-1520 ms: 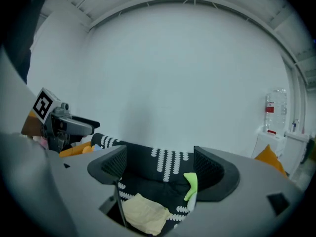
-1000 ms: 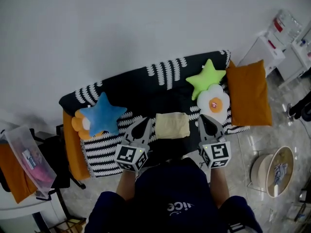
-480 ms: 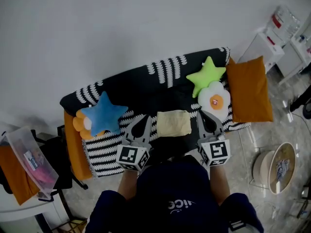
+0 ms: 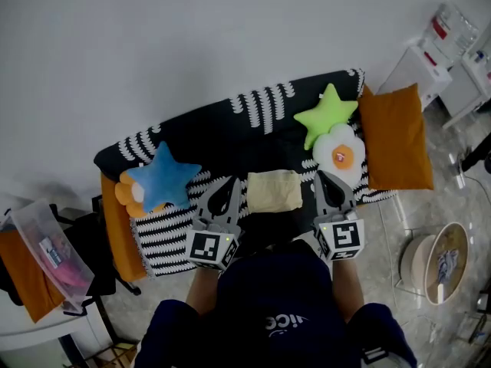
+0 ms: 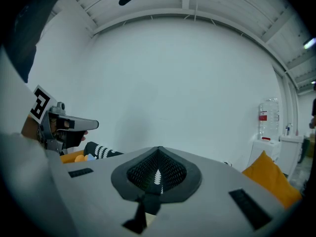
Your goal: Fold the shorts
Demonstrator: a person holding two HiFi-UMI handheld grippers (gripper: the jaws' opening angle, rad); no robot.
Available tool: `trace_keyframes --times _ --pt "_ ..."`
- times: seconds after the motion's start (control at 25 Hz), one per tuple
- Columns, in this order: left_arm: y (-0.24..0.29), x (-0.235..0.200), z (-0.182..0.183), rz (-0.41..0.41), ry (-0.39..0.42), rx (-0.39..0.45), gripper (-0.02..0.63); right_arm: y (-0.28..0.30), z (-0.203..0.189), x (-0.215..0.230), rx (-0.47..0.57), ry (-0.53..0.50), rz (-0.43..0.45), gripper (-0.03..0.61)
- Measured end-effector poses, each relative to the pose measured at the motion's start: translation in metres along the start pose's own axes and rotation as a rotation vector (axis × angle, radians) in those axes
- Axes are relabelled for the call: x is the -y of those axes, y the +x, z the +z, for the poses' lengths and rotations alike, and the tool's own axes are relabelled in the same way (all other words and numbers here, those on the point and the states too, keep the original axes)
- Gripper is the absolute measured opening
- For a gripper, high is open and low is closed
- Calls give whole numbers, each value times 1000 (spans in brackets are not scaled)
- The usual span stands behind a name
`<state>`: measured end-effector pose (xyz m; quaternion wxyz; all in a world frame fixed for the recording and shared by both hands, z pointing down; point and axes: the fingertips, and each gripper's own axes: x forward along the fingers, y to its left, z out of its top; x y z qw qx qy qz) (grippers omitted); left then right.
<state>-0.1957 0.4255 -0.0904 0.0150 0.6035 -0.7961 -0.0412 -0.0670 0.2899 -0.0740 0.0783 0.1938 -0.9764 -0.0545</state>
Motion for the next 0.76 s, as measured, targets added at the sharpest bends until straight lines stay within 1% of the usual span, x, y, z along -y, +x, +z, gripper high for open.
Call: trace_keyframes --times 0.24,0.52,0.76 --pt "4 -6 -1 20 2 -11 2 9 -1 5 -11 -8 15 8" --pt "7 -12 -6 30 10 -32 2 17 -3 7 -18 -18 26 8" --pt "6 -14 -9 34 5 -34 2 18 -7 7 -20 -19 32 8"
